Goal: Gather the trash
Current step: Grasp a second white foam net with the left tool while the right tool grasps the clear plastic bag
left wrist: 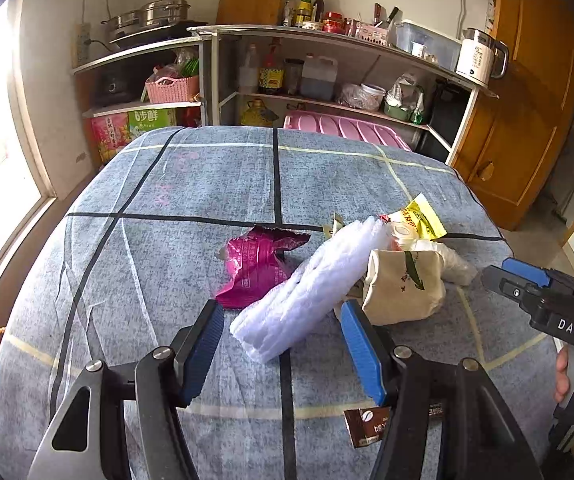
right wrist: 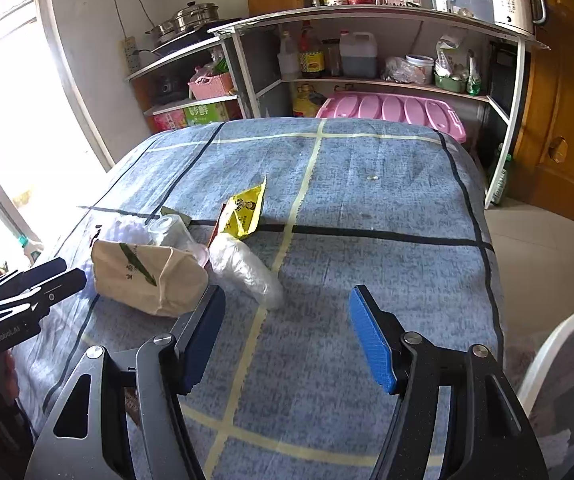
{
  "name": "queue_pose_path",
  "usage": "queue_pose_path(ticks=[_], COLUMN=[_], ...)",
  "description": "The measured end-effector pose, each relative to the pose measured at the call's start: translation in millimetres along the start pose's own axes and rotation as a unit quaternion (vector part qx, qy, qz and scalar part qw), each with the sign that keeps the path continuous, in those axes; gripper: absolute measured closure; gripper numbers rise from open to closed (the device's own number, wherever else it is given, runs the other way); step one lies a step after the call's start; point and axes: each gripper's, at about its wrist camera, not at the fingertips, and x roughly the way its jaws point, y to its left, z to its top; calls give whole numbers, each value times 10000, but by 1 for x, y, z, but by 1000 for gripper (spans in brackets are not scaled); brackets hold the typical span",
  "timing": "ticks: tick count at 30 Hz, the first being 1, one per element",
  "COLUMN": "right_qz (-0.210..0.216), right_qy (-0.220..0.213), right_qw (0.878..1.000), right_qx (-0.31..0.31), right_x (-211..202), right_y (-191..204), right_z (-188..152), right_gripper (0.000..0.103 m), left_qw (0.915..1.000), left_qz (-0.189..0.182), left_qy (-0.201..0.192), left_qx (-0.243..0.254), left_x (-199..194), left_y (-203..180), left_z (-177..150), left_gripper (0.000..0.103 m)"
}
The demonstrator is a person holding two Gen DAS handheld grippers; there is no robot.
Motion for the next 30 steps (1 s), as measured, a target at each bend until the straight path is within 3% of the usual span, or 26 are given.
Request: queue_pose_path(ticks=[4,7,17,22,26,29,30], right_qz=[120,168,340,453,494,512,530], right_qy=[100,187,262,315,294,286,293], right_qw=[9998,9994,9987,9983,9982,9982,9981], right_qx=[-125,-239,-266,-181,-162,-140,-136], right_x=[13,21,37,38,35,34,33], right_y=[2,6,10,11,14,14,14], right_z=[7,8,10,8,5,4,3], right_gripper=[38,38,38,60,69,74,77], left_qw=[9997,9993,9988,9981,9975,9974,9972], left_qz=[-159,-73,-235,-435,-522,-581,-608], left_qy=[6,112,264,377,414,393,409], left_qx=[179,358,340,203,219,185,169], left_x=[8,17,33,38,39,37,38], left_y=[-6,-10,-7,-5,-9,-10,-9], left_z=[5,8,12,9,8,6,6], left_gripper=[42,42,42,42,44,51,59])
